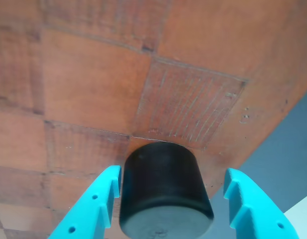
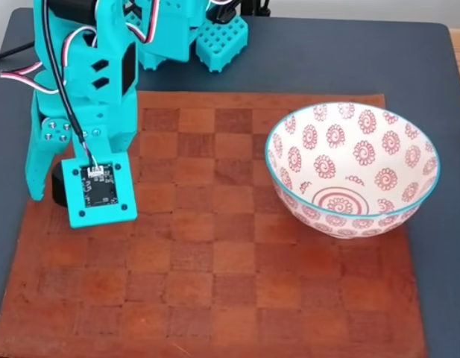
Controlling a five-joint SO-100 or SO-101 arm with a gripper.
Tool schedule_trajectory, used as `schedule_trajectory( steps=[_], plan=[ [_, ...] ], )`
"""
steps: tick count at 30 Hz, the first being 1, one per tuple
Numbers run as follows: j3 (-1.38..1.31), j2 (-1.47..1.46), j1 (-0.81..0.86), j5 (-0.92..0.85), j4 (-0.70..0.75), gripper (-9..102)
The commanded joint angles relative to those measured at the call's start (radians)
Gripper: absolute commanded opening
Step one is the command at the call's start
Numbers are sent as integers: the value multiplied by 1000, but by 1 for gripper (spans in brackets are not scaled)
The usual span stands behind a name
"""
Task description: Grasp a black cylinder and put it in a bowl.
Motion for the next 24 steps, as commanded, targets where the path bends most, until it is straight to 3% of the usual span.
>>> schedule_trajectory(
  steps=[1, 6, 24],
  plan=[
    [-26, 6, 6, -8, -3, 25],
    [-25, 6, 15, -8, -3, 19],
    [-32, 12, 17, 0, 5, 18]
  ],
)
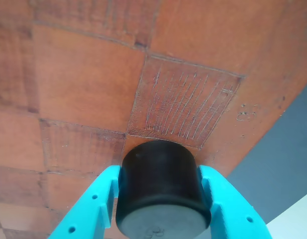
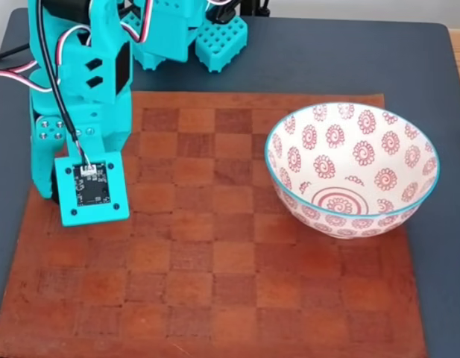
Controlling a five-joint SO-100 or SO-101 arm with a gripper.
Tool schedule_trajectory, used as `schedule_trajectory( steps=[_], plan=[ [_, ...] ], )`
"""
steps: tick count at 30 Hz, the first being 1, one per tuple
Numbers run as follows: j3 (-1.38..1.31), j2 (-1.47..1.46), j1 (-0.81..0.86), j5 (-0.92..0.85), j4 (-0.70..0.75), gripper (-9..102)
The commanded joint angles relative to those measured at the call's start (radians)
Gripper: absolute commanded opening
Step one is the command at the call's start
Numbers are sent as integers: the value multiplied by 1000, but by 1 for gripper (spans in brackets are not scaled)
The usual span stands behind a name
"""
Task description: Grasp a black cylinder and put it in a bowl.
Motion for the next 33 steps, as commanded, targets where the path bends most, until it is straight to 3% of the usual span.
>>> schedule_trajectory(
  steps=[1, 16, 33],
  plan=[
    [-32, 17, 9, 2, 6, 18],
    [-35, 26, 5, 6, 20, 13],
    [-242, 373, -114, 74, 471, 13]
  ],
)
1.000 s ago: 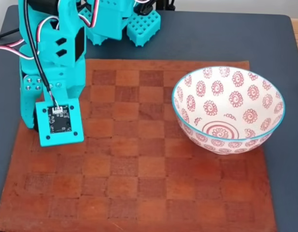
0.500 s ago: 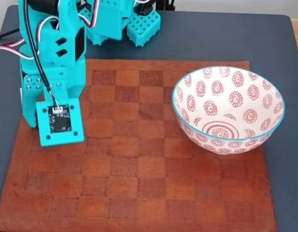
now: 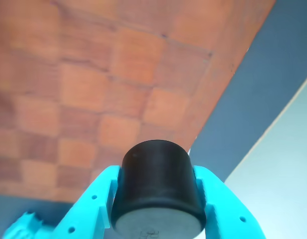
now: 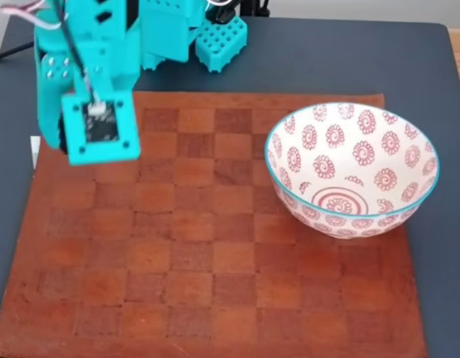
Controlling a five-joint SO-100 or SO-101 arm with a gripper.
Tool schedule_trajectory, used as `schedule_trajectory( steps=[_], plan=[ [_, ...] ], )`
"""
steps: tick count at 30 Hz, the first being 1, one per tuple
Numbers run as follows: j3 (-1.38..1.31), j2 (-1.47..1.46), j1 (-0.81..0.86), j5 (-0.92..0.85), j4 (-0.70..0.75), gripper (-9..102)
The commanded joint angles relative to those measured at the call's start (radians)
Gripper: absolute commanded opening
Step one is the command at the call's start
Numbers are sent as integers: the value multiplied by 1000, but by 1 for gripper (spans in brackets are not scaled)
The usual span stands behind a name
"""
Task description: Grasp a black cylinder and put it in a bowl.
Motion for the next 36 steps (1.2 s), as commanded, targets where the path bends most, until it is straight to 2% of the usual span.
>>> schedule_trajectory(
  steps=[1, 5, 15, 21, 28, 36],
  plan=[
    [-80, 95, -49, 40, 89, 13],
    [-104, 146, -164, 123, 97, 13],
    [-107, 160, -535, 482, 92, 13],
    [-160, 146, -693, 635, 91, 13],
    [-321, -28, -802, 693, 91, 13],
    [-518, -290, -845, 698, 91, 13]
  ],
)
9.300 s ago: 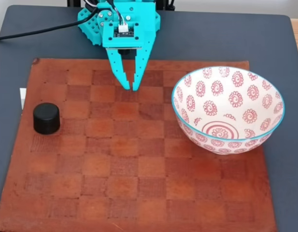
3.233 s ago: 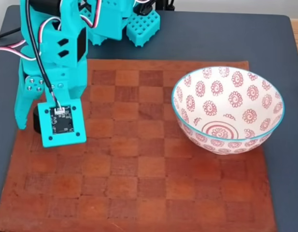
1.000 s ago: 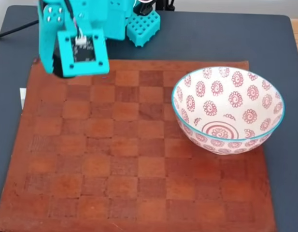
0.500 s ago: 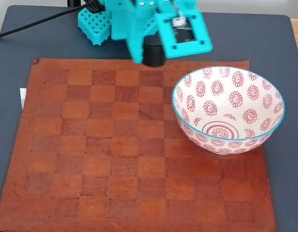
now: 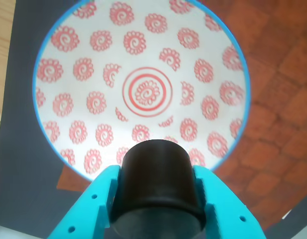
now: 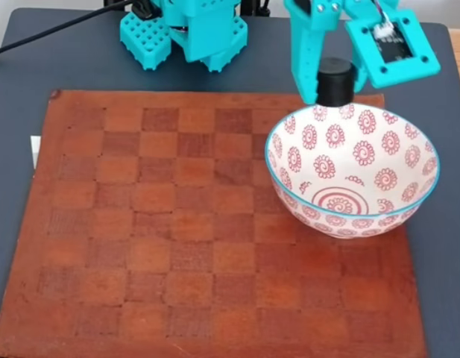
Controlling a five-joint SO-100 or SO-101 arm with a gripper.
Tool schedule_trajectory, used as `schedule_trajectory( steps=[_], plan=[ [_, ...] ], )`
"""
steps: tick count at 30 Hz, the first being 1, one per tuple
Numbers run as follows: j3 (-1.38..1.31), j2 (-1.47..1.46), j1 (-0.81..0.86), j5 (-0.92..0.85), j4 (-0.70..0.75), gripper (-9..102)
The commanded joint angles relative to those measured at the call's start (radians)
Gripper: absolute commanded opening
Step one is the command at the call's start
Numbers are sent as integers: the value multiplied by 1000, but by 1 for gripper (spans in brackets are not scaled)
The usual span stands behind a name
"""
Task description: Grasp a black cylinder and put it in a bowl.
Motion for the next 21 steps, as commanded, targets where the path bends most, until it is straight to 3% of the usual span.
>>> schedule_trajectory(
  steps=[1, 8, 15, 21],
  plan=[
    [-81, -58, -20, 18, -6, 13],
    [-78, -164, -25, 26, -28, 13],
    [-69, -193, -28, 26, -29, 23],
    [-74, -179, -21, 21, -12, 23]
  ],
)
